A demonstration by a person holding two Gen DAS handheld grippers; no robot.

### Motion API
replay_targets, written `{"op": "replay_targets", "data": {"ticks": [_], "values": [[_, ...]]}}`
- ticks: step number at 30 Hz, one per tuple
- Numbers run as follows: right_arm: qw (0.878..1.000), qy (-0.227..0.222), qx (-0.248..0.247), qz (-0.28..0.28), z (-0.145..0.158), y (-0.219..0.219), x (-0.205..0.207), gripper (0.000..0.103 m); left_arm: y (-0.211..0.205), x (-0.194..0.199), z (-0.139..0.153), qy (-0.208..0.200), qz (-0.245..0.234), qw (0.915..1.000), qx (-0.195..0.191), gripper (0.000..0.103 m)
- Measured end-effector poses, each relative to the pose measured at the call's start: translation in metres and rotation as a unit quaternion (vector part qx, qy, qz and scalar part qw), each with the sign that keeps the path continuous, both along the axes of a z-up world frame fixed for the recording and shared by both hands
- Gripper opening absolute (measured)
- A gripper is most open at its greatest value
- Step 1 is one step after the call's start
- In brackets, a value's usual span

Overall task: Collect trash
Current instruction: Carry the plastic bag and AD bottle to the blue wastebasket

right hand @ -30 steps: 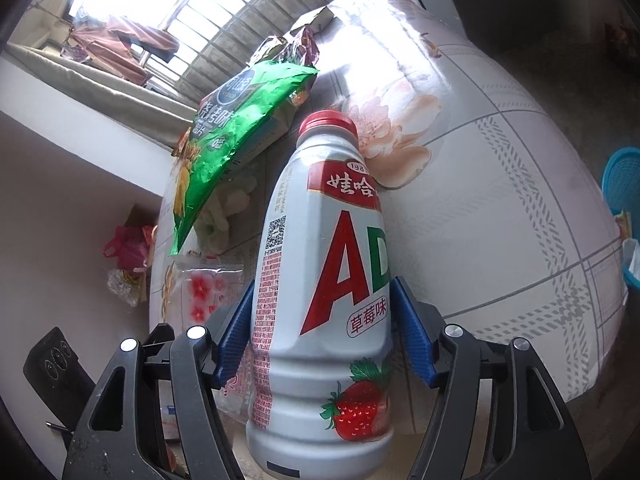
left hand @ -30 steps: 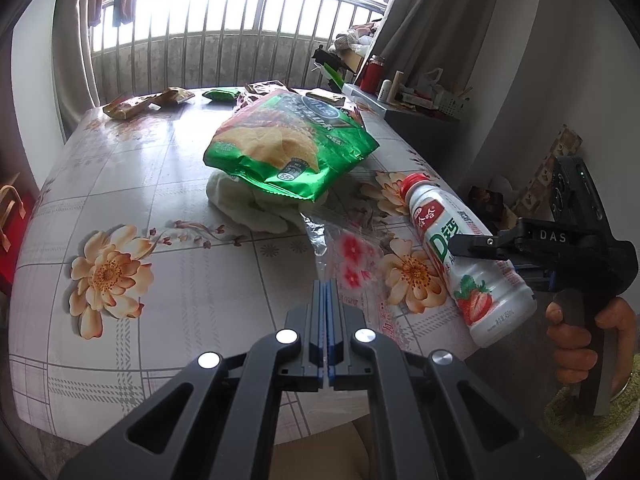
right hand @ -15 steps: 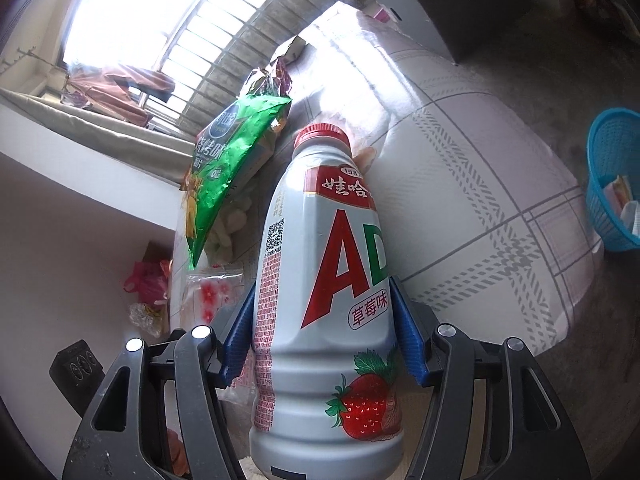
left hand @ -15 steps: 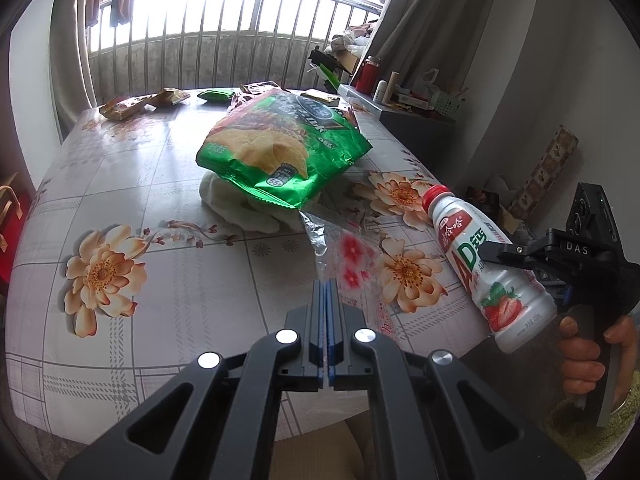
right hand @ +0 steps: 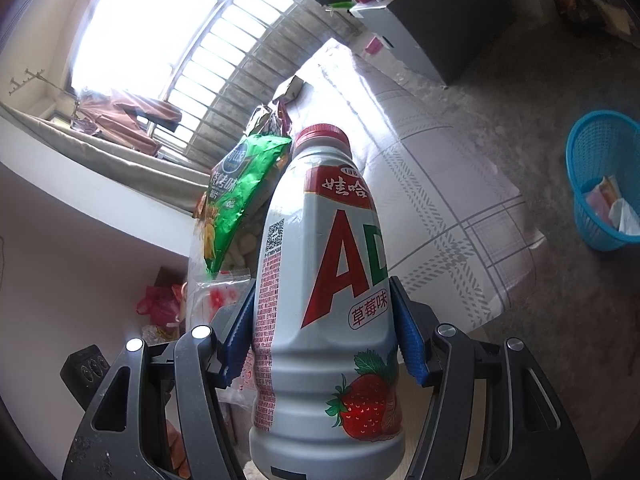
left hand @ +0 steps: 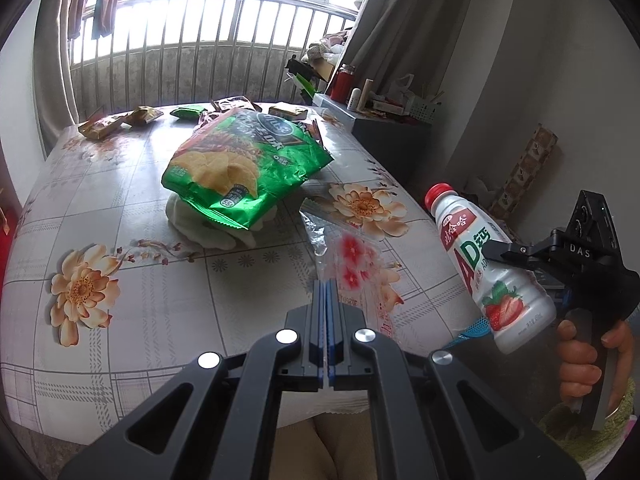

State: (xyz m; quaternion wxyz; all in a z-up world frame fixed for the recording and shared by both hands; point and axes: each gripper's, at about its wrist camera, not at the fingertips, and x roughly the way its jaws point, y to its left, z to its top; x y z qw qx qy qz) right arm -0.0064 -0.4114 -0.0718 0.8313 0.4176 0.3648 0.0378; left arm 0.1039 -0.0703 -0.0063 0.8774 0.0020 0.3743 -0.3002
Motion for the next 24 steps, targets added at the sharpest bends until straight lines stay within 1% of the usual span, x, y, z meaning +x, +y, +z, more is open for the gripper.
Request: {"op": "replay_targets", "data": {"ticks": [7,12,16,18,21,24], "values": [[0.999,-0.023,0.007,-0.027,0.008,-0.024,-0.028,0.058,-0.031,0.001,0.013,-0.016,-0.034,0.9993,-0.004,0.001],[0.997,-0.037,0.014,-0.07,0.009,-0.056,-0.062,0.058,-0.075,0.0,0.025,-0.03,-0.081,0.9963,-0.004,0.001],[0.991,-0.038,0.015,-0.127,0.004,-0.095,-0.101,0.058,-0.125,0.0,0.033,-0.033,-0.126,0.9915,-0.002,0.001],[0.987,-0.03,0.013,-0.16,-0.003,-0.117,-0.124,0.058,-0.153,0.0,0.036,-0.03,-0.151,0.9881,-0.001,0.001],[0.978,-0.01,0.024,-0.206,-0.023,-0.149,-0.155,0.058,-0.202,0.002,0.037,-0.018,-0.188,0.982,0.003,0.001],[0.967,0.015,0.049,-0.25,-0.049,-0.175,-0.18,0.058,-0.256,0.005,0.026,0.006,-0.226,0.9737,0.027,0.001]]}}
